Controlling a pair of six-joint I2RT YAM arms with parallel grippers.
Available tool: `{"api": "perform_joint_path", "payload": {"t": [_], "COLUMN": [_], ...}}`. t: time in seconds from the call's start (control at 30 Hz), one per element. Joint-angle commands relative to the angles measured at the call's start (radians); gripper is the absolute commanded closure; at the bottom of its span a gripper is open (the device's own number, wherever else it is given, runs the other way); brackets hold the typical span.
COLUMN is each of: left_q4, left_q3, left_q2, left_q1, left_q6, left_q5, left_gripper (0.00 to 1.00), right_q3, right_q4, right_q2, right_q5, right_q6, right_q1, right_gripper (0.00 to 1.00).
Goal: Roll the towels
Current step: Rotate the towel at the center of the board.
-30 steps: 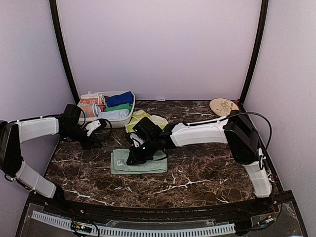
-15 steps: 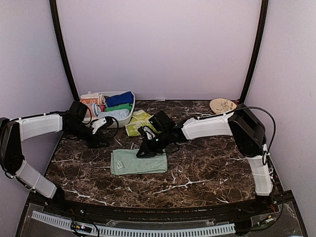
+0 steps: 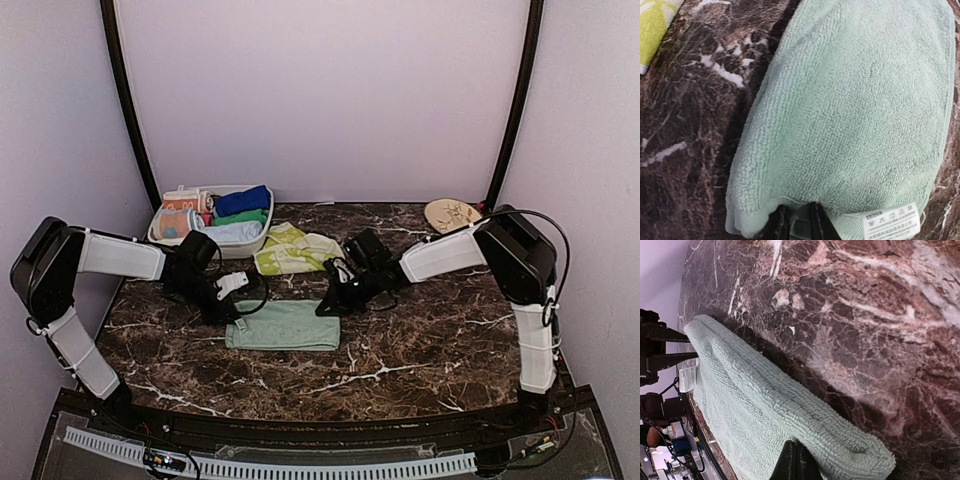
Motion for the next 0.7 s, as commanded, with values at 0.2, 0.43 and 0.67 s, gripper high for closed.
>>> {"api": "perform_joint_path", "payload": {"t": [0.2, 0.43, 0.67], "left_q4": [0.098, 0.062, 0.006], "left_q3": [0.058, 0.239, 0.258], "left_q2": [0.052, 0.087, -0.095], "left_q1": [0.0, -0.005, 0.011], "left_q6": [0.005, 0.045, 0.063], "left_q5": [-0.178, -0.172, -0.191], "left_gripper": [0.82, 0.59, 0.42], "right_q3": [-0.248, -0.287, 0.041], "right_q4": [0.034, 0.012, -0.223], "right_q2": [-0.169, -0.268, -0.237], "right_q5": [0.061, 0.101, 0.039], "right_q6": [0.072, 0.124, -0.068], "right_q1": [0.105, 0.244, 0.187], "right_gripper": [1.0, 1.0, 0.95]}}
